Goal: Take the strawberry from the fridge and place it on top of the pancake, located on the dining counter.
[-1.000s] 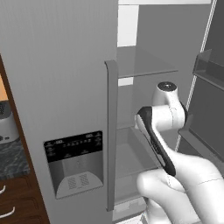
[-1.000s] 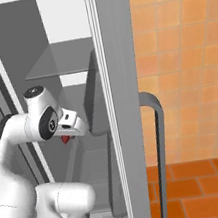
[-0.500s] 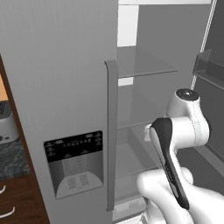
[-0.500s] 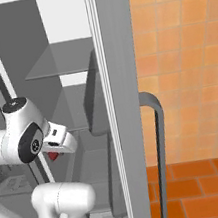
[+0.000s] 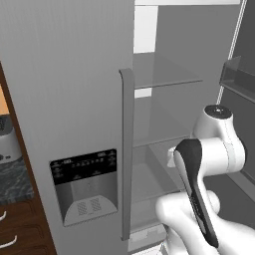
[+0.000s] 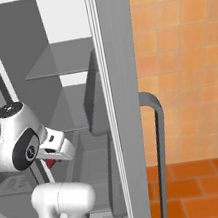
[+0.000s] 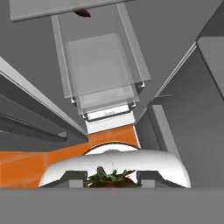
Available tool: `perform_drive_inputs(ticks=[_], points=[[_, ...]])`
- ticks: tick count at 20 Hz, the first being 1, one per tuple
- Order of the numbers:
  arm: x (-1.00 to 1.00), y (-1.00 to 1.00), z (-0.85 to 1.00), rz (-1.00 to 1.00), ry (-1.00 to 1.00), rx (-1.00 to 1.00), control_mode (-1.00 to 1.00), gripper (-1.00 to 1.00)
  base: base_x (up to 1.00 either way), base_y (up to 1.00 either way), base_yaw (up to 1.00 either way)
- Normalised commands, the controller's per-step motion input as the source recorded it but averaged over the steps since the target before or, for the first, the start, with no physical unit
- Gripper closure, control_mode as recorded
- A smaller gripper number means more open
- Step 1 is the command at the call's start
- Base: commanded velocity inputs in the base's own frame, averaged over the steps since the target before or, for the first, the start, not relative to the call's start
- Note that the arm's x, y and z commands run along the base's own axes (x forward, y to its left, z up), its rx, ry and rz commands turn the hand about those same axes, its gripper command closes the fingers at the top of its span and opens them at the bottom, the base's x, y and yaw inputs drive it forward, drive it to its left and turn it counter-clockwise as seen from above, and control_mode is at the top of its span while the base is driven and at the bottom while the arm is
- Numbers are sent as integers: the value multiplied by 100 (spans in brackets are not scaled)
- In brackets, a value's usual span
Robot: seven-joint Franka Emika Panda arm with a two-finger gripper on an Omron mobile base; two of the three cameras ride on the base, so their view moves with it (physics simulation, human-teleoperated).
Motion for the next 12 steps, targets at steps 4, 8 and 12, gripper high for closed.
perform_drive_inputs(ticks=[4,8,12], points=[[0,0,0,0,0,0,-100,100,0,0,0],[-4,0,0,0,0,0,100,100,-21,8,0],[0,0,0,0,0,0,100,100,-95,48,-3]])
